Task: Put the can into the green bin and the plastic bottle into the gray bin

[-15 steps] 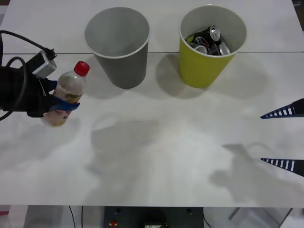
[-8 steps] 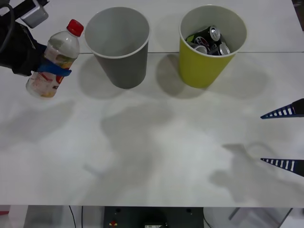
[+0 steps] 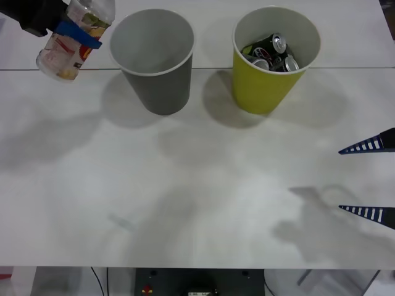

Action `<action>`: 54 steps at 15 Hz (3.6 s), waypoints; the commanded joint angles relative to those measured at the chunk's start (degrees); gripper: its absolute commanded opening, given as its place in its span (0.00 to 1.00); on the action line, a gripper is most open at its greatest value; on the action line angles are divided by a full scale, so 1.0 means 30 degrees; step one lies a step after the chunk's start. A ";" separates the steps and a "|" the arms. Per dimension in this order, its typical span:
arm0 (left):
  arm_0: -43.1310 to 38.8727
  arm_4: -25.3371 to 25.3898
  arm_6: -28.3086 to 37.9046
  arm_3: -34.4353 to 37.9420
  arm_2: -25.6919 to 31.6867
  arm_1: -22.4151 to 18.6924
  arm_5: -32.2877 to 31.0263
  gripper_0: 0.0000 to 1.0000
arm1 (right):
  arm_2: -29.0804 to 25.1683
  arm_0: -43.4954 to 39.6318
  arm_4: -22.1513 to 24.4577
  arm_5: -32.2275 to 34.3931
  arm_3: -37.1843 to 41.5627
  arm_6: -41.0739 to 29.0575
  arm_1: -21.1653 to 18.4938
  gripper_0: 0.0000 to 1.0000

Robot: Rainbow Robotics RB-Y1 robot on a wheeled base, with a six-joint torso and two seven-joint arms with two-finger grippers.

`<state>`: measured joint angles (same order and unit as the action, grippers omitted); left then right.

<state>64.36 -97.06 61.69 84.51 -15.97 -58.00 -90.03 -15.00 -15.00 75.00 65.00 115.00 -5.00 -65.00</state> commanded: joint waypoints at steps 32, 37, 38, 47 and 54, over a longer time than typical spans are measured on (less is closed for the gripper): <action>0.7025 0.2736 -0.1698 -0.7839 -0.5693 0.2811 0.1680 1.00 | 0.0000 0.0000 0.0000 0.0000 0.0000 0.0000 0.0000 1.00; 0.3450 0.4435 -0.3631 -0.4294 -0.4287 -0.0470 0.1709 1.00 | 0.0000 0.0000 0.0000 0.0000 0.0000 0.0000 0.0000 1.00; 0.2366 0.4581 -0.3778 -0.3474 -0.3555 -0.1115 0.1709 1.00 | 0.0000 0.0000 0.0000 0.0000 0.0000 0.0000 0.0000 1.00; -0.8561 0.3995 -1.1776 0.0745 0.4561 -0.3107 0.0596 1.00 | 0.0000 0.0000 0.0000 0.0000 0.0000 0.0000 0.0000 1.00; -1.2956 0.2618 -1.4208 0.4905 0.6875 -0.2990 0.0010 1.00 | 0.0000 0.0000 0.0000 0.0000 0.0000 0.0000 0.0000 1.00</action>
<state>26.73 -89.04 19.35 97.67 3.89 -67.21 -90.00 -15.00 -15.00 75.00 65.00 115.00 -5.00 -65.00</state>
